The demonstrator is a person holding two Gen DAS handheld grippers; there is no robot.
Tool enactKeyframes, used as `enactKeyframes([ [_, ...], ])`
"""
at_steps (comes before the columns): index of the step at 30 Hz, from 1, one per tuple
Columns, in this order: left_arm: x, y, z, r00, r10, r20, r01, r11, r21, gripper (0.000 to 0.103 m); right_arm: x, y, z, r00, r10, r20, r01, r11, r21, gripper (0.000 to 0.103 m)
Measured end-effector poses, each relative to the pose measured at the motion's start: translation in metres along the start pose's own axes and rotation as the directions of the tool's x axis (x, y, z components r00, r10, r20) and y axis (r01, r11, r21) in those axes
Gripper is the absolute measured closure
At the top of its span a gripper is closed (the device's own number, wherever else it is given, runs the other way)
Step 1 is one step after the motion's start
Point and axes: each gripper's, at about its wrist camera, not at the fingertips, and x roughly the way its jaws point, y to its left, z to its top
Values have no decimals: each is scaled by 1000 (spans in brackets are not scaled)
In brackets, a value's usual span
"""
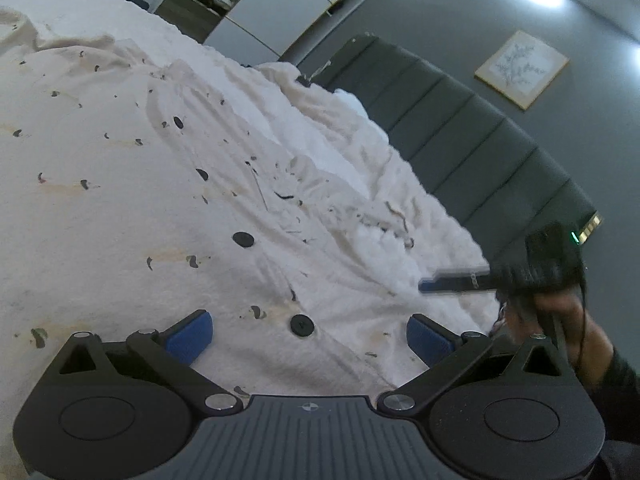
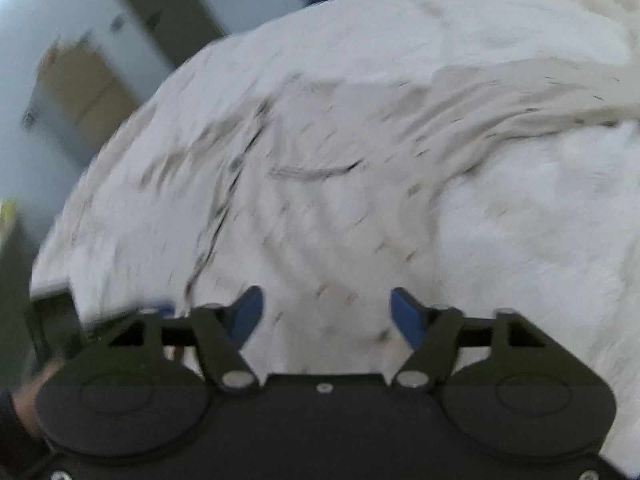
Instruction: Fold clothes
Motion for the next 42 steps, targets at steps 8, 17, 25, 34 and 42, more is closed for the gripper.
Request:
enactKeyframes([
  [8, -8, 8, -3, 999, -24, 38, 25, 999, -24, 1, 9, 102, -56, 975, -38, -221, -36, 946, -323, 50],
  [17, -28, -24, 6, 997, -71, -7, 71, 997, 5, 1, -2, 129, -73, 946, -68, -317, -54, 931, -360, 41],
  [25, -53, -40, -3, 996, -84, 22, 83, 994, 65, 1, 22, 121, -78, 945, -32, -326, -44, 974, -221, 103],
  [34, -62, -27, 3, 990, -119, 82, 120, 993, -4, 1, -15, 124, -65, 947, 101, -304, -144, 982, -125, 101],
  [42, -65, -44, 4, 994, 21, 110, -33, 994, 108, 1, -11, 159, -72, 956, -34, -292, -80, 926, -368, 65],
])
